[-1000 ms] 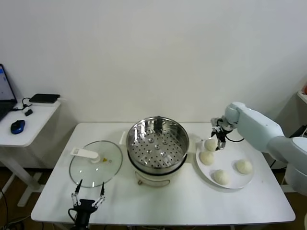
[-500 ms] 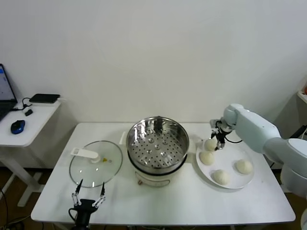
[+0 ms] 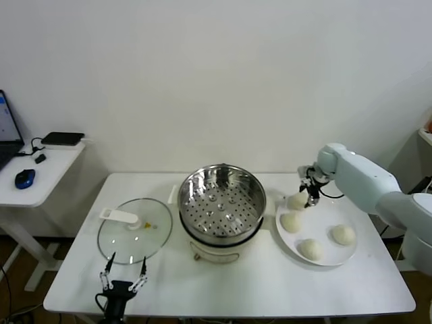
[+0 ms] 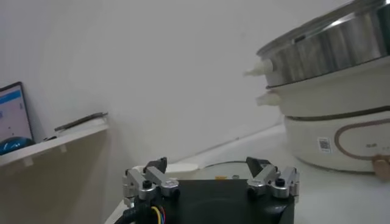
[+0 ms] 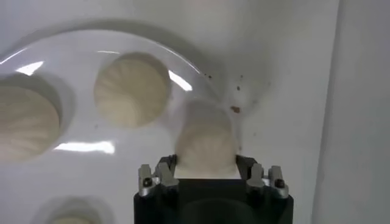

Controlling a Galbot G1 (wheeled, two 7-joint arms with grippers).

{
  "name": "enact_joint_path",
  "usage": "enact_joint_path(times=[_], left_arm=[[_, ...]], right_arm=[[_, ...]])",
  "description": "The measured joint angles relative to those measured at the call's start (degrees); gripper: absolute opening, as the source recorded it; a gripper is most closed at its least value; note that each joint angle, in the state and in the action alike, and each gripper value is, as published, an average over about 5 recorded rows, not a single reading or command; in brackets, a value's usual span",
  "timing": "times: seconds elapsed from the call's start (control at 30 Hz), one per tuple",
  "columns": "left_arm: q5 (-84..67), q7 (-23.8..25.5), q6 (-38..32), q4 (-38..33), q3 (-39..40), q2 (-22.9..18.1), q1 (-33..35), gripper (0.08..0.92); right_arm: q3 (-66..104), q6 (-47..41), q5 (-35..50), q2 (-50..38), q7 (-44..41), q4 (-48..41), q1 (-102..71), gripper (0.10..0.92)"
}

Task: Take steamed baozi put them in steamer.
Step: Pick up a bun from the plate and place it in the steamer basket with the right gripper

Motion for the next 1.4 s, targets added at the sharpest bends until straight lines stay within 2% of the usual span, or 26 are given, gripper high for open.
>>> enact_joint_path(times=[0.5,0.87,1.03,1.4], left_arm=[[0.1,-0.3,0.2,-0.2,0.0,0.0,0.1,0.823],[0.6,-0.5,0.2,0.3,0.3,0.0,0.0,0.823],[0.6,-0.5,0.2,0.3,0.2,0.0,-0.1,0.823],[0.2,-0.5,0.1,0.1,-0.2,0.0,-0.2,0.823]], right_arm=[[-15.6,7.0,11.7,-1.7,-2.1,17.8,21.4,0.627],[-19.0,17.8,11.9,2.0,-0.8,30.7,30.1,0.628],[-19.3,21.7,9.7,5.6,0.2,32.0,30.5,0.628],[-20.1,27.8,2.4,12.5,1.9,28.6,26.4,0.628]])
